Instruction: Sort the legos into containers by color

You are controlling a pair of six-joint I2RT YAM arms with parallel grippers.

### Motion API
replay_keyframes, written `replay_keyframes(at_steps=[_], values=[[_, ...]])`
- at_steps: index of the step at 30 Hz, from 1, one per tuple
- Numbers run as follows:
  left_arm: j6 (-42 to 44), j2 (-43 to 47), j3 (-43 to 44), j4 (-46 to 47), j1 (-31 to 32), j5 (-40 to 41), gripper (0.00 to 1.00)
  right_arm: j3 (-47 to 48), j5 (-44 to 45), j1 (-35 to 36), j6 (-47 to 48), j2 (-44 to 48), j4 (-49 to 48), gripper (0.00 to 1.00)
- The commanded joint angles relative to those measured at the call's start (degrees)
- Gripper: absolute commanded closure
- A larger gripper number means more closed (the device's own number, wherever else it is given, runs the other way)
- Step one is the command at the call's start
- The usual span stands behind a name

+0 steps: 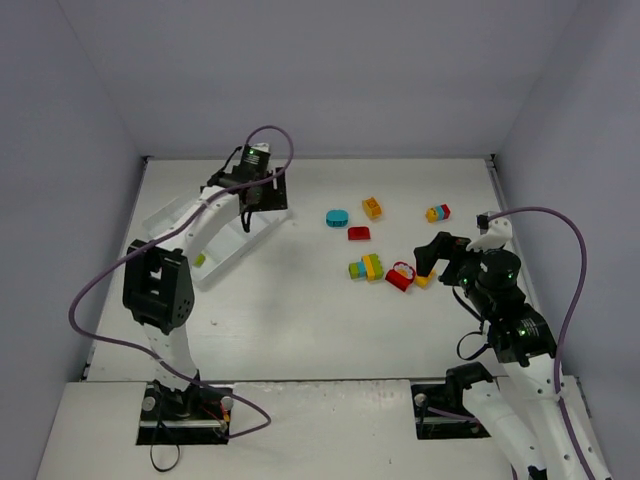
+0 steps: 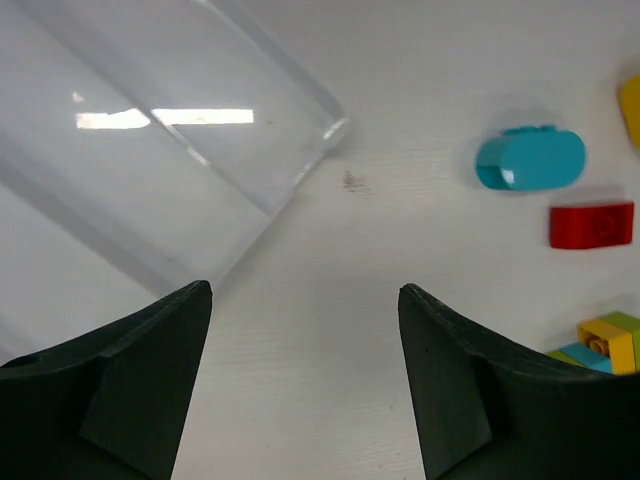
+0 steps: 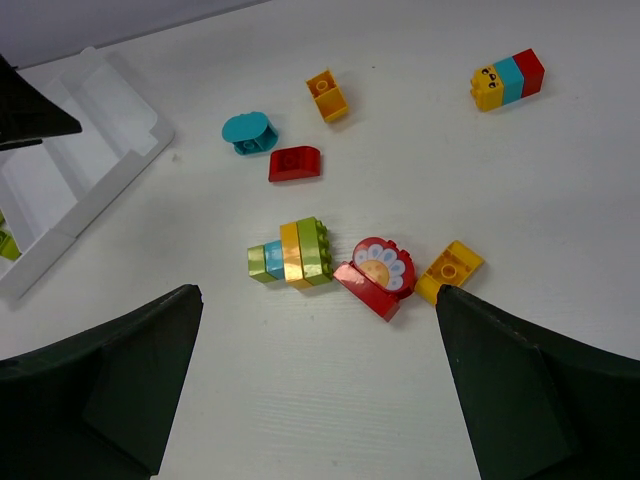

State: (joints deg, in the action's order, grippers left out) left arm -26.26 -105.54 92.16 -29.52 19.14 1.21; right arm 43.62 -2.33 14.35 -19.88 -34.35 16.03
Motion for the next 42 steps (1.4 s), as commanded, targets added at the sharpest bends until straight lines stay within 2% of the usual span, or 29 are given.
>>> replay_keyframes(at_steps=[1, 7, 14, 18, 24, 28, 34, 42], values=[[6.3, -1.8, 4.2, 3.9, 2.1, -4.8, 0.31, 0.1, 0.8, 0.3, 0.2, -0.3, -3.6, 0.00], [19.4, -8.1, 9.9, 6.5, 5.4, -17.4, 0.31, -0.2, -0.4, 0.5, 0.0, -0.6, -3.6, 0.00], [30.4, -17.5, 19.9, 3.0, 7.0, -27.5, 0.30, -0.1, -1.0, 0.7, 0.4, -1.0, -3.6, 0.00], [35.3, -20.6, 22.1, 3.0, 7.2, -31.2, 0.30, 0.0, -1.9, 0.9, 0.5, -1.1, -3.6, 0.00], [44.6, -24.1, 26.6, 0.1, 9.1, -32.5, 0.30, 0.2, -3.4, 1.4, 0.9, -1.7, -3.6, 0.00], [49.1, -27.3, 30.8, -1.8, 10.0, -30.0, 0.30, 0.1, -3.9, 1.7, 0.9, -1.9, -3.6, 0.00], [52.3, -33.8, 39.1, -5.9, 10.2, -29.5, 0.30, 0.2, -4.0, 2.3, 1.1, -2.7, -3.6, 0.00], [53.2, -38.5, 44.2, -6.7, 10.2, -27.4, 0.31, 0.2, -4.0, 2.7, 1.0, -3.6, -3.7, 0.00]])
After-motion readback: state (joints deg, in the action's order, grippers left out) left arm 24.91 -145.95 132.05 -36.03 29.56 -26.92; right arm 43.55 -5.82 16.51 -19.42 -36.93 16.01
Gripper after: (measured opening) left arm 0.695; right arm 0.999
